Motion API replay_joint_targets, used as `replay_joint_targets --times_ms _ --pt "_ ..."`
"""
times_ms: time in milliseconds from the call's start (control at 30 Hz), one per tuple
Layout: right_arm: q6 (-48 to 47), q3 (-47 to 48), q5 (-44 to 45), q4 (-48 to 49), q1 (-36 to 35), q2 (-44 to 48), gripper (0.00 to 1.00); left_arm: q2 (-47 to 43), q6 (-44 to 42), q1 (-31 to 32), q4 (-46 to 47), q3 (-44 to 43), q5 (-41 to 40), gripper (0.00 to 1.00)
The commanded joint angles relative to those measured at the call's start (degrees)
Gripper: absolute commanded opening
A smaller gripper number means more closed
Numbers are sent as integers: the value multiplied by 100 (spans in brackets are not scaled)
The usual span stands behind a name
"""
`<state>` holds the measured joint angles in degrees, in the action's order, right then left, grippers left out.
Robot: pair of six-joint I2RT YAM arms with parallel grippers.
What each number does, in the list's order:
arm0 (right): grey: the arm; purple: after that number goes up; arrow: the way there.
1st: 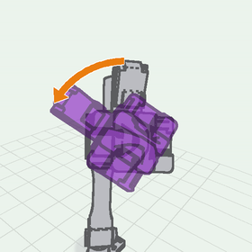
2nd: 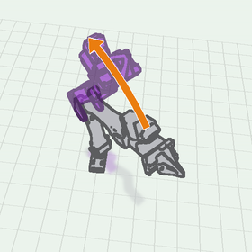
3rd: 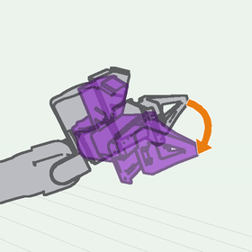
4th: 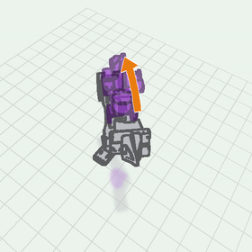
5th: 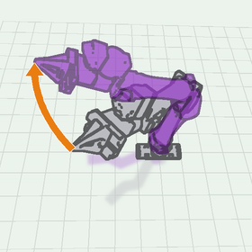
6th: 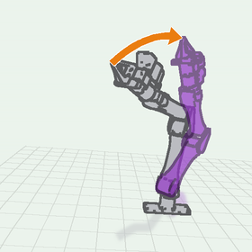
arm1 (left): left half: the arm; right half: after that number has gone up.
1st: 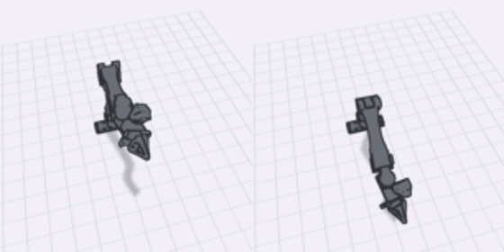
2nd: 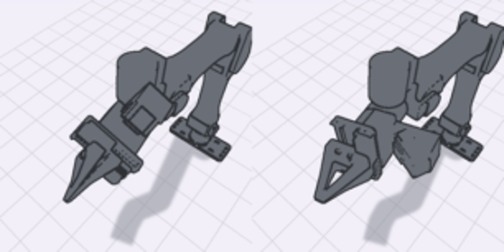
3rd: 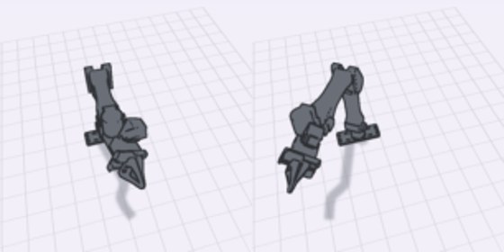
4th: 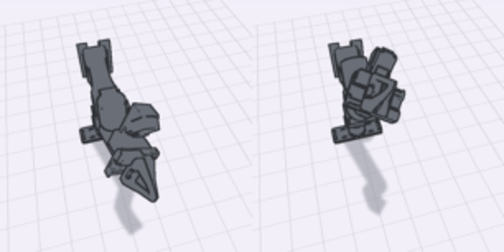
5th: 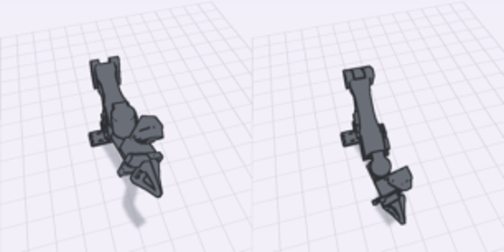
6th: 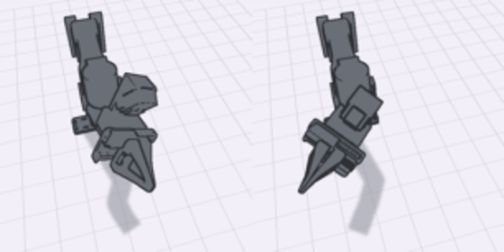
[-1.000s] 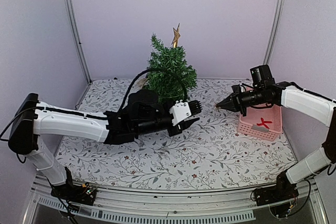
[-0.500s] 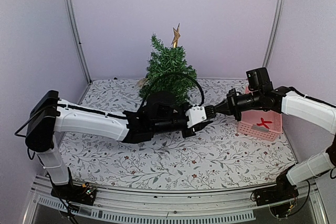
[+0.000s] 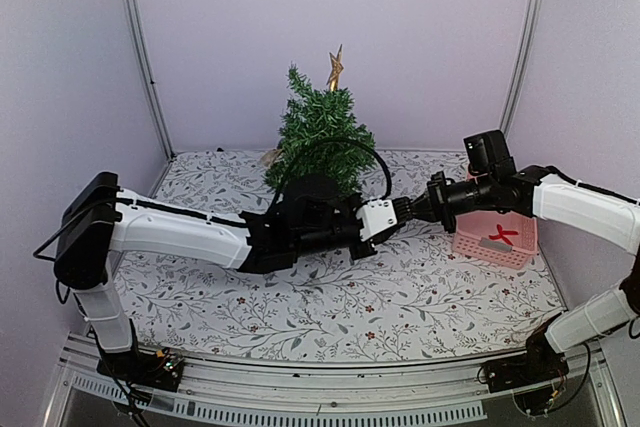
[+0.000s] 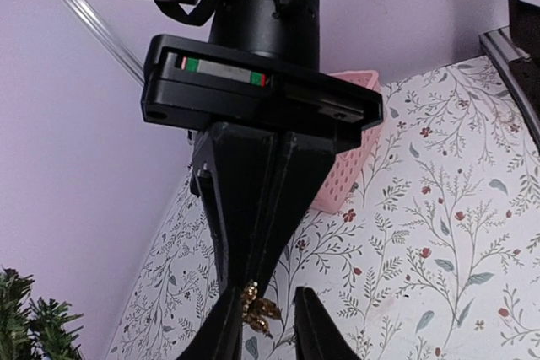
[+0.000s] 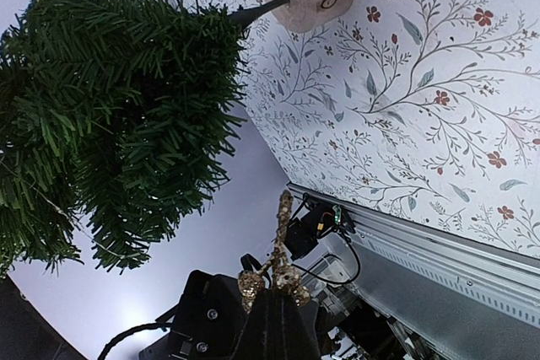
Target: Decorate the small christmas tree
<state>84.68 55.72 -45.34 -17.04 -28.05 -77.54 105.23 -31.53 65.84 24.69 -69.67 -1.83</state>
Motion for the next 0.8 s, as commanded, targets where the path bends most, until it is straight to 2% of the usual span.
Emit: replay_joint_targets --times_ms 0,233,300,433,533,600,733,767 --pt "41 120 28 57 -43 -86 0 137 23 44 142 -218 -140 20" --pt "22 140 -37 72 -45 -138 0 75 36 25 168 -176 -130 2" --pt "30 140 -44 153 -46 -139 2 14 24 25 189 -118 -96 0" --pt "-2 216 -47 241 -5 -179 20 -186 25 33 203 51 -55 0" --pt "-34 228 -60 267 73 -183 39 -434 76 25 243 247 -44 0" --pt "-85 236 -68 315 134 -167 47 -638 92 25 254 385 -54 0" --pt "-158 206 -278 536 214 -181 49 -1140 209 25 230 704 -80 0" --pt "-245 198 -361 636 236 -217 53 -1318 258 25 237 809 -70 0"
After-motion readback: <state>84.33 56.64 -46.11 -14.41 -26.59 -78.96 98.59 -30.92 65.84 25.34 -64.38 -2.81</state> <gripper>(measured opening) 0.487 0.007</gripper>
